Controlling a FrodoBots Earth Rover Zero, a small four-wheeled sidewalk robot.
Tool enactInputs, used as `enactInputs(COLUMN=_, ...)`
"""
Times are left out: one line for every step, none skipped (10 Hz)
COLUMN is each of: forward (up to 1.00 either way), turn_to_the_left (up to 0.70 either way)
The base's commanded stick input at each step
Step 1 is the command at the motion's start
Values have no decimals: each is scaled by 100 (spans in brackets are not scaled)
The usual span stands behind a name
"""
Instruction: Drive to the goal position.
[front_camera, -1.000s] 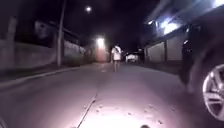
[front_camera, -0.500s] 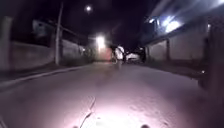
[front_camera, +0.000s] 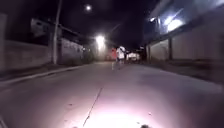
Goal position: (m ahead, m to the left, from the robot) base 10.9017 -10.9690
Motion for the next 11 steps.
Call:
enactInputs(forward=70, turn_to_the_left=0)
enactInputs(forward=70, turn_to_the_left=0)
enactInputs(forward=70, turn_to_the_left=-4)
enactInputs(forward=70, turn_to_the_left=-20)
enactInputs(forward=70, turn_to_the_left=-25)
enactInputs(forward=70, turn_to_the_left=-26)
enactInputs(forward=70, turn_to_the_left=-26)
enactInputs(forward=70, turn_to_the_left=-26)
enactInputs(forward=70, turn_to_the_left=-26)
enactInputs(forward=70, turn_to_the_left=-26)
enactInputs(forward=70, turn_to_the_left=-26)
